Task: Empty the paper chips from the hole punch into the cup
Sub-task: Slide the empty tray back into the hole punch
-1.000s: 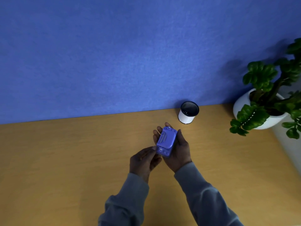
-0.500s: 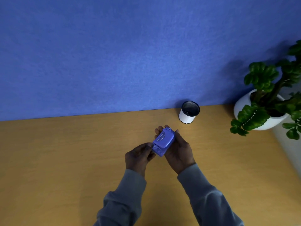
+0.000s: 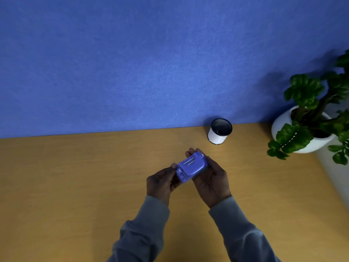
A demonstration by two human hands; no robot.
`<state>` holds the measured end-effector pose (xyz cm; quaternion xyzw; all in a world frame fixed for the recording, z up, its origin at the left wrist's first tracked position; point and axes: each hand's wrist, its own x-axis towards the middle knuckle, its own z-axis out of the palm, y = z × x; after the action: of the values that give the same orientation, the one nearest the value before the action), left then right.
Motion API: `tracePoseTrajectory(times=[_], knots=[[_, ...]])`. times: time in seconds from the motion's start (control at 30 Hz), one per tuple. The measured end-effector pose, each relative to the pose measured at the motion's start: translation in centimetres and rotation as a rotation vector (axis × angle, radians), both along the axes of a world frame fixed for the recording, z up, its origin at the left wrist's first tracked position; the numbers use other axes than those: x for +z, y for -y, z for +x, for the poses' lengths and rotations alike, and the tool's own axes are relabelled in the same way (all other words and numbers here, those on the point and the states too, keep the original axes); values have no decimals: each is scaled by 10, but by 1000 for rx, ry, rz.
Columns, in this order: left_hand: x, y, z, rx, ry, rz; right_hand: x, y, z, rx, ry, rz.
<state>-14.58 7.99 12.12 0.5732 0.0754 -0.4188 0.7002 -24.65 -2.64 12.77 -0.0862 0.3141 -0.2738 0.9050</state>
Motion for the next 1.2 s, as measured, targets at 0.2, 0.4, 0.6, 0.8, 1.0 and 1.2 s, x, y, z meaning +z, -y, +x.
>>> tracePoseTrajectory(times=[0.2,0.4,0.6,0.8,1.0,1.2], knots=[[-4,-2,4,-56,28,-36,2,1,1,7,35,24],[-3,2,4,20,91,19,0,-1,7,-13,-8,13],[-1,1,1,-94,51,-61,-4,1,10,-110,-75,33],[-2,1,-5,-138,13,-136,-5,6,10,-160,-115,-9],[-2,3,-2,-139,70,-97,-7,4,5,-114,-207,-136],[2,2,3,-161,101,-78,-8,-1,3,-117,-213,-123]])
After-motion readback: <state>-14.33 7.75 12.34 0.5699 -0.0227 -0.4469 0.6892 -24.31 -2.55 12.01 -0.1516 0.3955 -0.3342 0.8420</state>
